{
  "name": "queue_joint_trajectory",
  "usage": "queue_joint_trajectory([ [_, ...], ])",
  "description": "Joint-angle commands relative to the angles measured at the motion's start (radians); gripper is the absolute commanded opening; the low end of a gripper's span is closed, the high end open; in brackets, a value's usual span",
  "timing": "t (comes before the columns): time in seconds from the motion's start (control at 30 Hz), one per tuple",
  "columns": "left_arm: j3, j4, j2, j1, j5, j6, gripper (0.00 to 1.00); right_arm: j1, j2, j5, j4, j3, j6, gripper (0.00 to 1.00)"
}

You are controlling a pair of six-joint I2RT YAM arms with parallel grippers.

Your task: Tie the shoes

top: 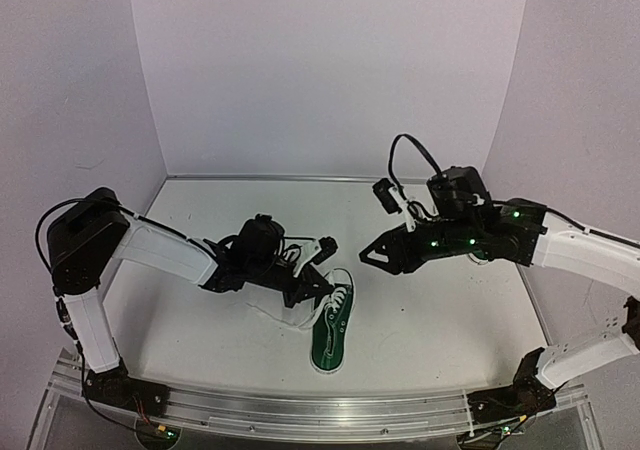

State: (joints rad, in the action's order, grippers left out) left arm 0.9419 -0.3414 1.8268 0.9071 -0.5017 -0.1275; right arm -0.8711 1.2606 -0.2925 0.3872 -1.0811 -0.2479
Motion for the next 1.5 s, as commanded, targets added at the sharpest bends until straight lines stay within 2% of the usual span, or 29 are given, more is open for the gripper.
queue_joint_trajectory([
  [0.0,0.072,-0.036,0.035,-0.017,-0.053,0.068,0.0,-0.117,0.05,0.151,-0.045,-0.001,0.148,0.42],
  [0.27,0.109,0.013,0.07,-0.024,-0.076,0.093,0.0,-0.293,0.189,0.287,-0.144,-0.011,0.359,0.32],
  [0.47,0.122,0.028,0.083,-0.032,-0.092,0.105,0.0,-0.439,0.399,0.497,-0.094,-0.159,0.577,0.26],
  [0.6,0.126,0.03,0.089,-0.034,-0.1,0.109,0.0,-0.498,0.535,0.563,-0.077,-0.244,0.68,0.21],
  [0.8,0.133,0.029,0.106,-0.035,-0.112,0.116,0.0,-0.507,0.717,0.599,-0.054,-0.354,0.756,0.12],
  [0.93,0.142,0.032,0.113,-0.036,-0.111,0.112,0.0,-0.506,0.818,0.65,-0.013,-0.418,0.782,0.13],
  [1.47,0.143,0.026,0.129,-0.035,-0.117,0.111,0.0,-0.465,0.98,0.751,0.084,-0.539,0.82,0.17],
])
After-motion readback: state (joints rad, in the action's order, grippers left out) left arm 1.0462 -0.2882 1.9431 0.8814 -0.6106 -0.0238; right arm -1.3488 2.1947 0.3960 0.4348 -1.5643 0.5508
